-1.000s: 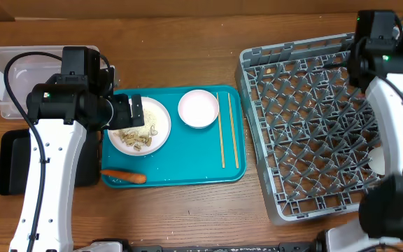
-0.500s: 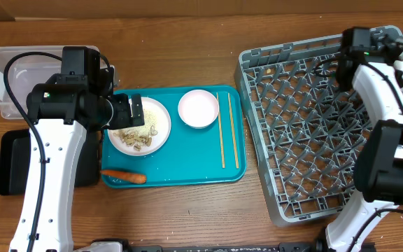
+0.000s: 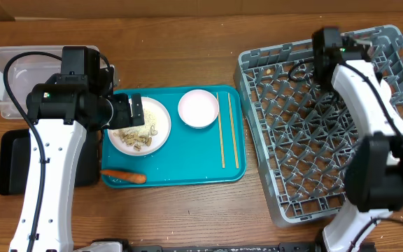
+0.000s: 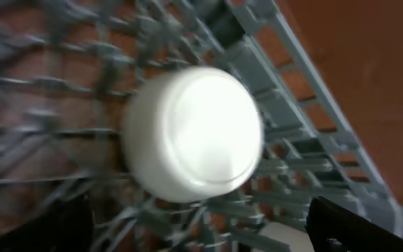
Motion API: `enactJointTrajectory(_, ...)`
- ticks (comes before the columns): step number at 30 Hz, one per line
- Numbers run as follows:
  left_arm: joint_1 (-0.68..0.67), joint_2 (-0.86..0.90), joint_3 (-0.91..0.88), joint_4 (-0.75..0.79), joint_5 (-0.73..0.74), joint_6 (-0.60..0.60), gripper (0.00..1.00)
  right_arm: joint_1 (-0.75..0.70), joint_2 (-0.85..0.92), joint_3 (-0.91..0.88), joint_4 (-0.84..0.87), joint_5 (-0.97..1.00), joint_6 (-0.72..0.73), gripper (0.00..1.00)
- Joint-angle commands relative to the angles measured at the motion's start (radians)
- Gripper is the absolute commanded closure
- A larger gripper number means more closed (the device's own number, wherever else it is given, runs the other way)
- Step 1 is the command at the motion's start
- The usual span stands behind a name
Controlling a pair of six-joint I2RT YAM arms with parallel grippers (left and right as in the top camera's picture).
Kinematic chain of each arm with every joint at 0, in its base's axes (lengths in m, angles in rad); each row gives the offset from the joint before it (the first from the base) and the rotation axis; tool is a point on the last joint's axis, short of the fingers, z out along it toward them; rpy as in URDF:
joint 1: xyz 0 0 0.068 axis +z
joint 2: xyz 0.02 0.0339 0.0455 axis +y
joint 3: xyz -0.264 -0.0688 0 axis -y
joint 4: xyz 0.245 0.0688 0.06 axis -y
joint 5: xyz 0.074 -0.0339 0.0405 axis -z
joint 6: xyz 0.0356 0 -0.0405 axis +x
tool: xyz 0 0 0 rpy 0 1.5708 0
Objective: Sort waste into correct bins and load items into the dishwasher
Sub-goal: 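Grasp the white bowl with the right gripper and place it in the rack, then grasp the pink-lined bowl on the tray with the right gripper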
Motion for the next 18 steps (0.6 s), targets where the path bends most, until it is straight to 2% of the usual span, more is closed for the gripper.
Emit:
enactJointTrajectory(1, 0.000, -0.002, 0.016, 0.001, -0.010, -0.018, 0.00, 0.077, -0.153, 0.133, 0.010, -0.401, -0.190, 0.00)
enactJointTrajectory(5, 0.000, -0.002, 0.016, 0.001, -0.013, -0.018, 0.00, 0.152, -0.173, 0.153, 0.023, -0.831, -0.219, 0.05)
enactJointTrajectory(7, 0.000, -0.002, 0.016, 0.001, -0.013, -0.018, 0.00, 0.192, -0.159, 0.147, 0.026, -0.943, -0.214, 0.07)
enactJointTrajectory(15, 0.000, -0.002, 0.016, 0.001, -0.013, -0.018, 0.00, 0.409, -0.032, 0.114, 0.045, -0.992, -0.177, 0.12)
enactJointTrajectory(18, 0.000, -0.002, 0.016, 0.000, -0.013, -0.018, 0.00, 0.468, 0.024, 0.113, 0.058, -0.933, -0.132, 0.15)
